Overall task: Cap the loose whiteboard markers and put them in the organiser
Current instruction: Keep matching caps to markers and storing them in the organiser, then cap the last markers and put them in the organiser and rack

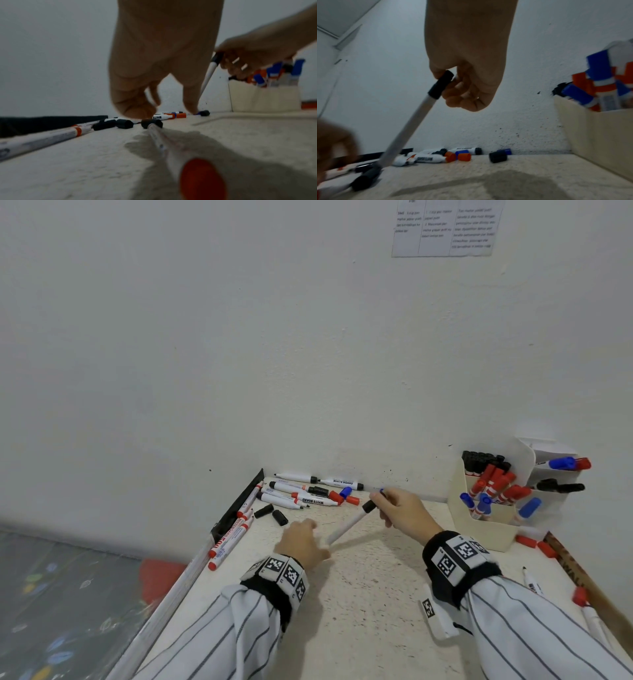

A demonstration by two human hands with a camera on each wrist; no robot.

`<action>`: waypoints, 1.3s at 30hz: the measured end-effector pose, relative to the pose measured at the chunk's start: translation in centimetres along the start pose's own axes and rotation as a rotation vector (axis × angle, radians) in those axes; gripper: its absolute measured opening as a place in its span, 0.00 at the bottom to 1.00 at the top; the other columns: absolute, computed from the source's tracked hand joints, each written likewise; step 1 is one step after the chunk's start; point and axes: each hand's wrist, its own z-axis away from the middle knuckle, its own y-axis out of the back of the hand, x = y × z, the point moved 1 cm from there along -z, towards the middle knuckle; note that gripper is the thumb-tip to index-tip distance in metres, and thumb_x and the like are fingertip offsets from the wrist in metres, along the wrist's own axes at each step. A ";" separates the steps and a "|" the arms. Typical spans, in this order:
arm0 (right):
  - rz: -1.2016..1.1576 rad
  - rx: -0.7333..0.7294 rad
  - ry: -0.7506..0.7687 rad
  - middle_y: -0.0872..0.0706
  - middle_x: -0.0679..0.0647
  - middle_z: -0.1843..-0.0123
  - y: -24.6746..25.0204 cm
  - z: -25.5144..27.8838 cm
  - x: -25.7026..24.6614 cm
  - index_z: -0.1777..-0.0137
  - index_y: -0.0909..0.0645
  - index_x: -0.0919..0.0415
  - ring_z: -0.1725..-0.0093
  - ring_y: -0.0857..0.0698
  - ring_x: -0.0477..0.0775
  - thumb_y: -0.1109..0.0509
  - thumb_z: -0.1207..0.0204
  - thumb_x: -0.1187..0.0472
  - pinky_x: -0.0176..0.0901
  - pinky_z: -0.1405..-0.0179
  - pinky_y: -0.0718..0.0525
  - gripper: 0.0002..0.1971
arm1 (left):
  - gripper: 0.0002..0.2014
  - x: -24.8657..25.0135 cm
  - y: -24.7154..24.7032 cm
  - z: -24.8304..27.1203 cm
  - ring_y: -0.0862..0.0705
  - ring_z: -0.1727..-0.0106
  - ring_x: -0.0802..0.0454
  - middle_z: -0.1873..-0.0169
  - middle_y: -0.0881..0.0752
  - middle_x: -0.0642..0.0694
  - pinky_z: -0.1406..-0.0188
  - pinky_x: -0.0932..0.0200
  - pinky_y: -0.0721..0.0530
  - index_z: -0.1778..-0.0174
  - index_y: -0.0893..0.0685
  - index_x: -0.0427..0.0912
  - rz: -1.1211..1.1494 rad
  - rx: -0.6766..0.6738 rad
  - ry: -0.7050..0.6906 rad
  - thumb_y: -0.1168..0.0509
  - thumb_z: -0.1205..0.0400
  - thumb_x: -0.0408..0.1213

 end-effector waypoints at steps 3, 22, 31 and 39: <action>-0.050 0.203 -0.008 0.16 0.60 0.61 2.0 -0.3 0.5 0.55 0.22 0.67 0.75 0.21 0.45 0.36 0.19 0.57 0.27 0.79 0.25 0.12 | 0.29 -1.1 -0.2 0.0 0.18 0.42 0.49 0.38 0.22 0.42 0.46 0.60 0.17 0.32 0.33 0.38 -0.117 0.007 0.239 0.30 0.24 0.46; 0.147 0.977 -0.016 0.19 0.66 0.44 22.5 4.8 4.2 0.35 0.31 0.69 0.51 0.21 0.58 0.44 0.16 0.63 0.42 0.54 0.29 0.13 | 0.11 7.5 -4.5 -3.9 0.17 0.54 0.49 0.52 0.17 0.42 0.48 0.54 0.15 0.44 0.26 0.37 0.144 -0.039 0.056 0.46 0.14 0.41; 0.216 0.889 -0.120 0.16 0.68 0.47 22.6 4.0 10.0 0.38 0.28 0.67 0.48 0.17 0.65 0.43 0.17 0.66 0.49 0.49 0.22 0.10 | 0.10 8.0 -6.0 -4.9 0.22 0.64 0.57 0.64 0.25 0.50 0.70 0.69 0.26 0.44 0.27 0.37 0.249 -0.030 0.026 0.46 0.13 0.39; 0.286 0.931 -0.053 0.18 0.61 0.49 22.5 2.8 10.5 0.41 0.24 0.68 0.52 0.19 0.58 0.40 0.18 0.66 0.48 0.51 0.22 0.10 | 0.16 8.0 -6.5 -6.1 0.18 0.51 0.48 0.50 0.20 0.44 0.48 0.55 0.17 0.36 0.25 0.37 0.366 -0.028 0.036 0.43 0.14 0.43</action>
